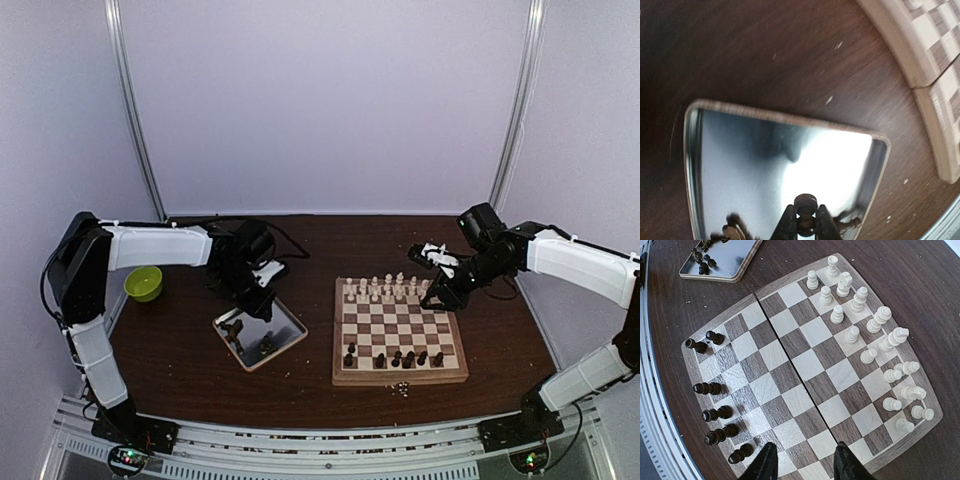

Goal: Set up the chess pieces on the board
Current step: Pick up the pawn from the storage box.

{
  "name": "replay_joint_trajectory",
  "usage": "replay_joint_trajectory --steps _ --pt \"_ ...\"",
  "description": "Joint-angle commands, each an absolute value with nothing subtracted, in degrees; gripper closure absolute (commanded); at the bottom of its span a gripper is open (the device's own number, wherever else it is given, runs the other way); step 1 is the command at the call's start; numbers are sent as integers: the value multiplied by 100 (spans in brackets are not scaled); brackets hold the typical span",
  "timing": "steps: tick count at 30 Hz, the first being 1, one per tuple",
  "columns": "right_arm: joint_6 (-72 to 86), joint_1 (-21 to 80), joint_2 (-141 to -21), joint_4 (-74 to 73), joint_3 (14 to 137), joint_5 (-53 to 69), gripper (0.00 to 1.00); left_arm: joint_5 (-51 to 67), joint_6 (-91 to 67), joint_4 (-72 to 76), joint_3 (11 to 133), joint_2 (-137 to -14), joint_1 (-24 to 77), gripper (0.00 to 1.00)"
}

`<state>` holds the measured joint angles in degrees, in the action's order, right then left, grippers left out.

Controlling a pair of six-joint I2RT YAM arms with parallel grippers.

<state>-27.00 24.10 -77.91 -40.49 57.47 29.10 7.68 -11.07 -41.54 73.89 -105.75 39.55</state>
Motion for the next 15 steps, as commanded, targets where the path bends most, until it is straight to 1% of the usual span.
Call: replay_joint_trajectory --steps 1,5,8,15 --pt "-2734 2407 -7730 -4051 5695 2796 61 1942 -1009 -3393 7945 -10398 4044 87" --pt "-2732 2404 -7692 -4037 5679 2779 61 2356 -810 -3104 8407 -10546 4463 86" --pt "-2702 2408 -7670 -3990 5662 2684 61 2212 -443 -3201 8768 -10700 4877 85" --pt "-2404 2387 -7609 -3558 5555 1590 61 1645 818 -4007 9704 -11151 5510 84"
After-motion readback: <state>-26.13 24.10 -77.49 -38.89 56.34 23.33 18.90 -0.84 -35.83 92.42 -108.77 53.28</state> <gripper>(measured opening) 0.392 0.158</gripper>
